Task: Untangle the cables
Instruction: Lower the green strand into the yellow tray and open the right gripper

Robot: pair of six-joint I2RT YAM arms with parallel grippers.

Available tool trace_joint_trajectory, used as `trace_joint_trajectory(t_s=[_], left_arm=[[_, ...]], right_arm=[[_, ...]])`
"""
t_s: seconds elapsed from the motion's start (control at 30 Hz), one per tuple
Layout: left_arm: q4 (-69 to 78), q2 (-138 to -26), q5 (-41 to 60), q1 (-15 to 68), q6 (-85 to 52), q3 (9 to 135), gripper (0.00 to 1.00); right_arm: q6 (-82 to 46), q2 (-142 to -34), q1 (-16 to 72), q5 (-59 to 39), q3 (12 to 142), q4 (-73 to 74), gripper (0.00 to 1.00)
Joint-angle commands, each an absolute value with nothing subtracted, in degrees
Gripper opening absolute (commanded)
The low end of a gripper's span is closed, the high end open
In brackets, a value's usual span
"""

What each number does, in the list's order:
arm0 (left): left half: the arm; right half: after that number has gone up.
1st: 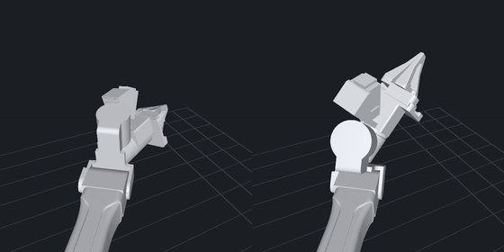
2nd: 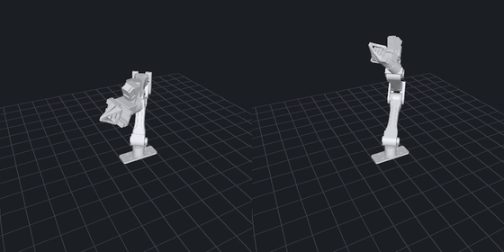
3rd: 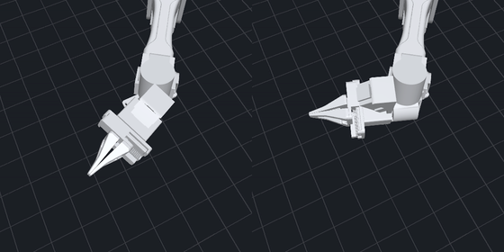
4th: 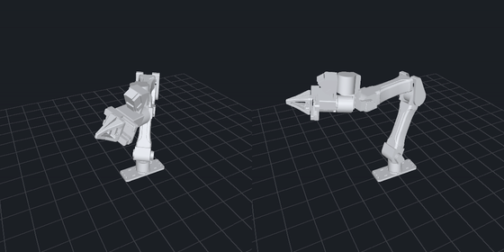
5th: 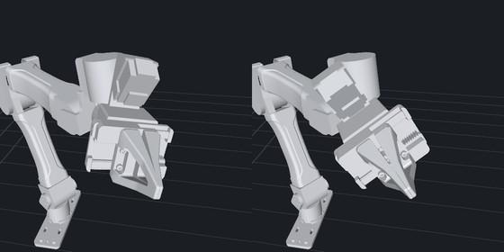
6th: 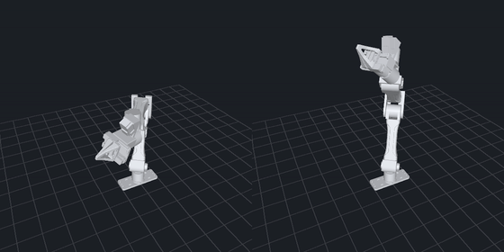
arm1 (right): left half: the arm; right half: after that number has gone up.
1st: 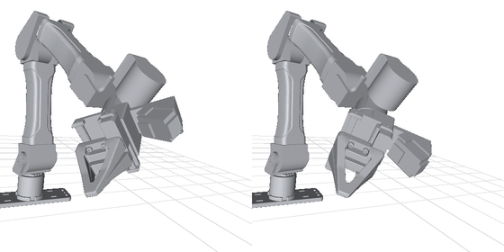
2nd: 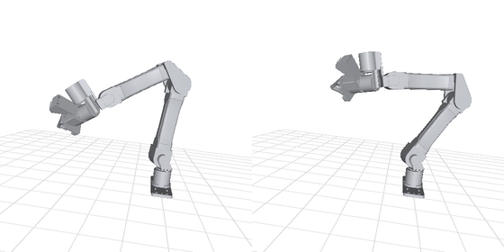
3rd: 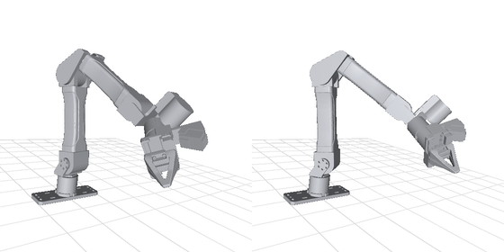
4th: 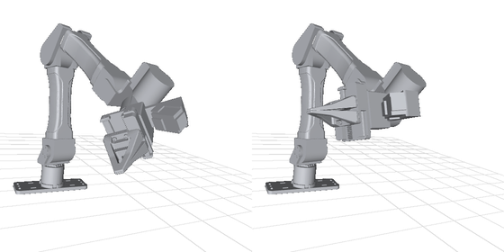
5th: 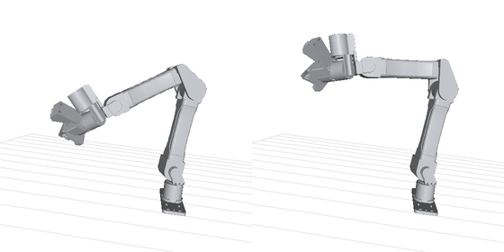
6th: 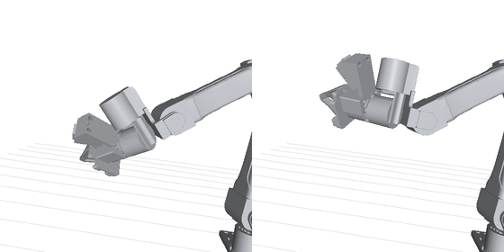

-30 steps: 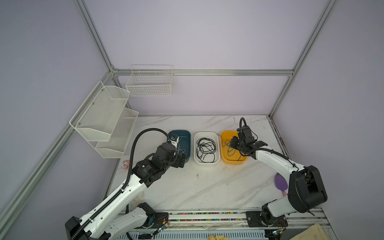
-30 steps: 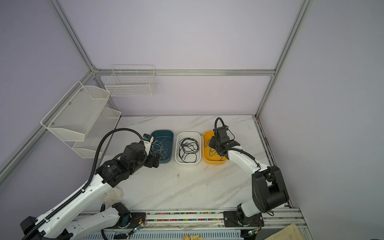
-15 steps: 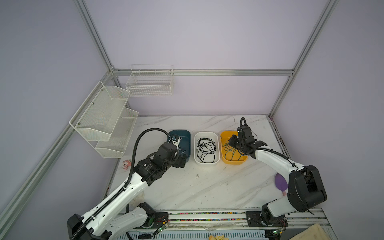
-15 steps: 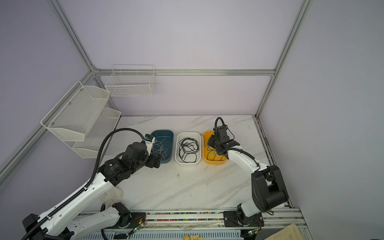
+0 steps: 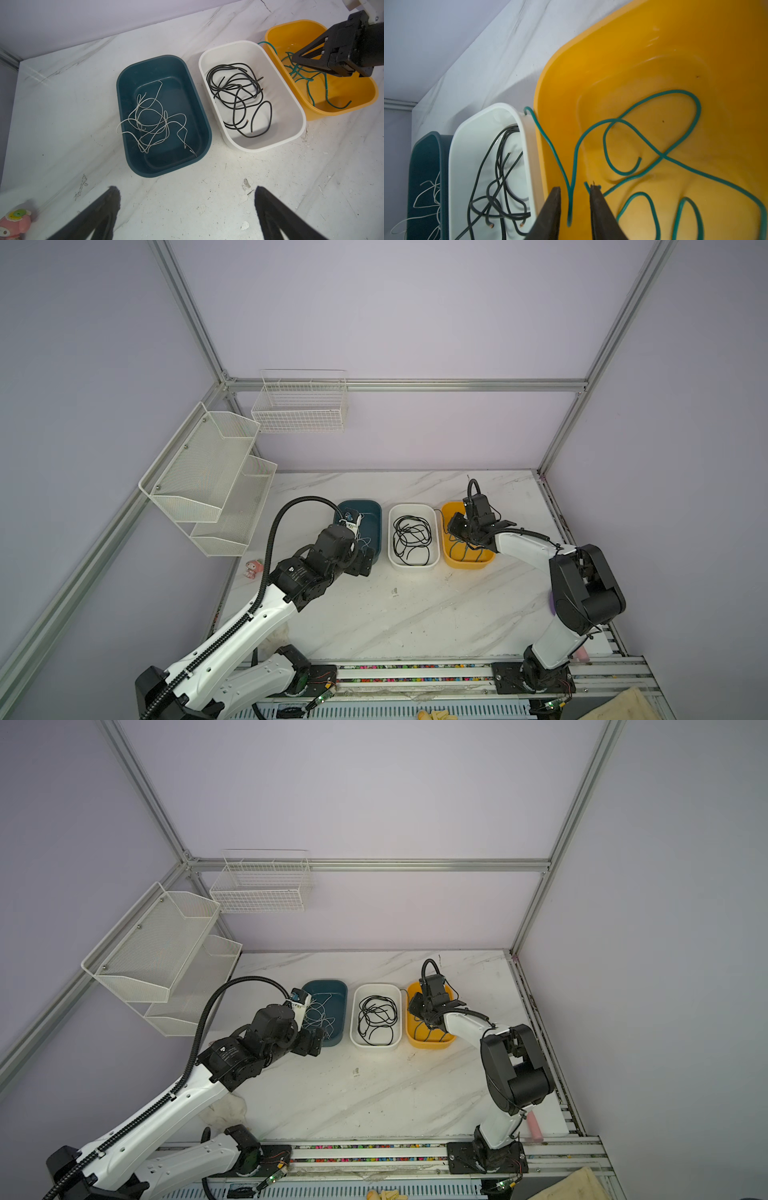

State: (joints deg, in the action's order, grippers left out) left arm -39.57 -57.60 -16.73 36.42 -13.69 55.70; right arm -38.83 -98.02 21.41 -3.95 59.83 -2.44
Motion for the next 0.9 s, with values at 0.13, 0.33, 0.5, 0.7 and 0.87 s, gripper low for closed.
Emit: trace_joint_trajectory(t_s=[0.13, 0.33, 0.5, 0.7, 0.87], left_arm=[[-39.0, -58.2, -16.7, 36.2, -12.6, 54.4, 1.00], [-39.1, -58.2, -16.9, 36.2, -12.6, 54.3, 1.00], [-39.0, -58.6, -16.7, 36.2, -12.6, 54.5, 1.00], [-39.2, -58.7, -16.9, 36.2, -12.6, 54.4, 1.00], [-39.2, -58.9, -16.9, 36.2, -12.6, 54.5, 1.00]], right_arm=[[-39.7, -100.3, 21.2, -3.8, 61.7, 0.5, 0.21], [-39.7, -98.8, 21.2, -3.2, 61.1, 0.6, 0.05], [-39.4, -97.3, 21.1, -2.9, 60.7, 0.4, 0.00], [-39.3, -93.8, 21.2, -3.5, 59.7, 0.7, 0.00], [-40.4, -88.4, 20.7, -0.3, 57.7, 0.0, 0.00]])
